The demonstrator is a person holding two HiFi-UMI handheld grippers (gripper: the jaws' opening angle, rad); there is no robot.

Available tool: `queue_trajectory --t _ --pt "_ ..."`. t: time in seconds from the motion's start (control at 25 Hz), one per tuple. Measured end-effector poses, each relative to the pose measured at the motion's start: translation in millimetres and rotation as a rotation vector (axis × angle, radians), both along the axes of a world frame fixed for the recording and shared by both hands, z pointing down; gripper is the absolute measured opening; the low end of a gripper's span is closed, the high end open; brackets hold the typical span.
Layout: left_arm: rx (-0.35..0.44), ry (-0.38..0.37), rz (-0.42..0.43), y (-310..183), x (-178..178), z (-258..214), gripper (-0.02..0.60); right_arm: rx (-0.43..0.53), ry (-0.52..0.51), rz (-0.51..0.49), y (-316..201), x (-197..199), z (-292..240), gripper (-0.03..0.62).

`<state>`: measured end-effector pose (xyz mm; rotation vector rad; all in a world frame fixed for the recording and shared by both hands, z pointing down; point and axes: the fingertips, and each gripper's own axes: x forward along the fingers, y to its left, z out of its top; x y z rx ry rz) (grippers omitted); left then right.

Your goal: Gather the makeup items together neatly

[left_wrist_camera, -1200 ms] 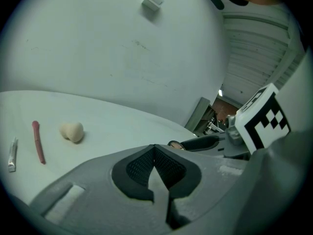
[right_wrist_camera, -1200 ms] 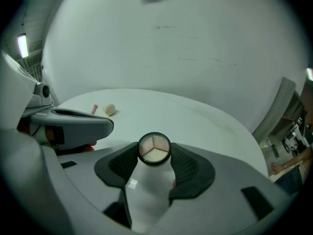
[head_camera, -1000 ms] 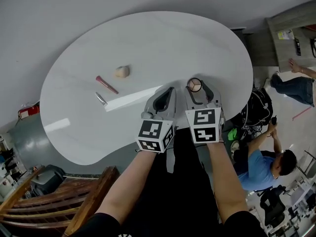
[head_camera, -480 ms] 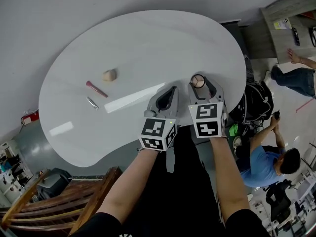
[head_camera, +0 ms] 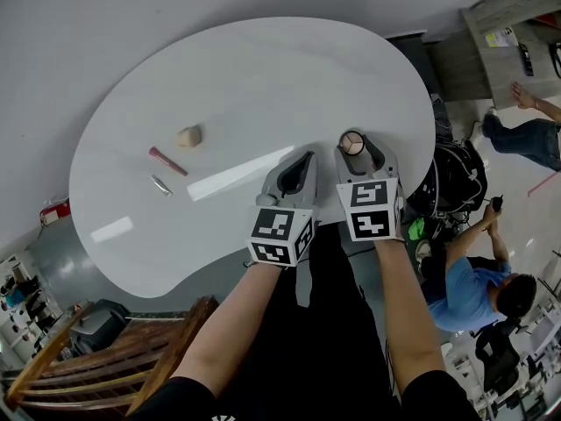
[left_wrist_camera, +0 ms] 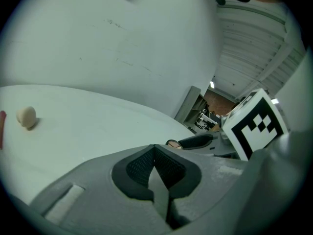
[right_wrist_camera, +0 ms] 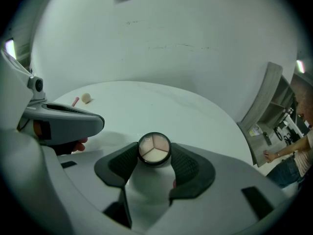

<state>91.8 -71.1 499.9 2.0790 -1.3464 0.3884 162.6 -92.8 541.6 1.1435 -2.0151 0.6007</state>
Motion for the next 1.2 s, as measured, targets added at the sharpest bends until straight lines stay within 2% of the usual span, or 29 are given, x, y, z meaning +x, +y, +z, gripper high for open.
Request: queue_trajectory --t 0.4,0.72,0.92,1.2 --pt "-0.005 -0.004 -0.001 4.4 2.8 1.6 0.008 0.008 -0.020 -0.017 0.8 0.8 -2.5 0.239" --pt "0.006 0.005 -0.010 8.3 -3.9 -8.7 0.008 0.079 0.020 -0.032 4.7 -4.9 -30.2 0.236" --pt "0.020 0.009 -0.027 12.7 -18.6 -19.3 0.008 0.135 0.026 -0.043 10.1 -20.4 -49.2 0.158" --pt "0.050 0.006 -0.059 21.2 -45.4 -39.8 0.008 0.166 -0.004 -0.098 24.2 -59.1 -70.7 0.050"
